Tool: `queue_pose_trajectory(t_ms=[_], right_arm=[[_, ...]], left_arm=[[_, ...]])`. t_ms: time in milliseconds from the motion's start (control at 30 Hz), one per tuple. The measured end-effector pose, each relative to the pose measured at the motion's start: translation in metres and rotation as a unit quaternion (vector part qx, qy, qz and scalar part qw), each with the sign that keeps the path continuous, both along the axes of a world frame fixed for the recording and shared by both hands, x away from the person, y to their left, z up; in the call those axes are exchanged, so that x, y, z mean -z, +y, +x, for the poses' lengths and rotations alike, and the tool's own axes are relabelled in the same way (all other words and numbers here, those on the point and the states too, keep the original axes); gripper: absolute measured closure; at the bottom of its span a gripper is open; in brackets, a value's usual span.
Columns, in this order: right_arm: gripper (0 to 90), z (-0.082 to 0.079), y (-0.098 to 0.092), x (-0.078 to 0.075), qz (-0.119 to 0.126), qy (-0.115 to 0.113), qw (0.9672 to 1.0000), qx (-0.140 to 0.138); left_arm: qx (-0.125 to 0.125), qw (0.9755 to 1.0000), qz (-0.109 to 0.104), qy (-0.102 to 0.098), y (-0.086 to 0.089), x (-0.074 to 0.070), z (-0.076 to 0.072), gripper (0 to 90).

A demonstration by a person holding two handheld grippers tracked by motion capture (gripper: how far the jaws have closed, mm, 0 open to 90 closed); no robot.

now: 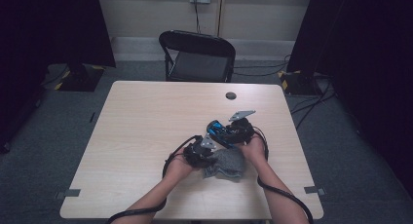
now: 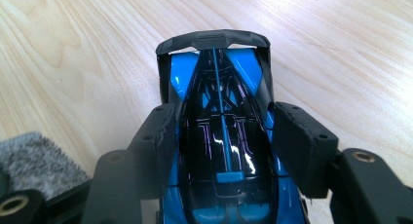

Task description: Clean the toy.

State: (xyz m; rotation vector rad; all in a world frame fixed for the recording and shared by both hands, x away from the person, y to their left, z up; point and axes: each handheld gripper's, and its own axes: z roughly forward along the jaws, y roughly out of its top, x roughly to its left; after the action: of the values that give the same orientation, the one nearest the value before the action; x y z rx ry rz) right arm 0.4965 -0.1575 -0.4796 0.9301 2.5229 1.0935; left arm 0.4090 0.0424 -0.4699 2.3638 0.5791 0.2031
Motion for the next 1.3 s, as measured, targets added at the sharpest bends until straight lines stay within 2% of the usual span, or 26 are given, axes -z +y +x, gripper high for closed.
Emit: queue_pose_trajectory(t_ms=[633,900,1300], right_arm=[[42.2,0.0,0.0,0.0,0.002,-0.002,1.0,0.001],[42.2,0.0,0.0,0.0,0.001,-0.001,1.0,0.002],[42.2,-0.001,0.0,0.0,0.0,-0.001,1.0,0.002]], left_arm=[[-0.045,0.9988,0.011,-0.012,0.026,0.0,0.015,73.0],[-0.055,0.9981,0.021,-0.02,0.031,-0.001,0.019,73.1],[-0.081,0.9964,0.02,-0.016,0.045,-0.001,0.026,73.1]])
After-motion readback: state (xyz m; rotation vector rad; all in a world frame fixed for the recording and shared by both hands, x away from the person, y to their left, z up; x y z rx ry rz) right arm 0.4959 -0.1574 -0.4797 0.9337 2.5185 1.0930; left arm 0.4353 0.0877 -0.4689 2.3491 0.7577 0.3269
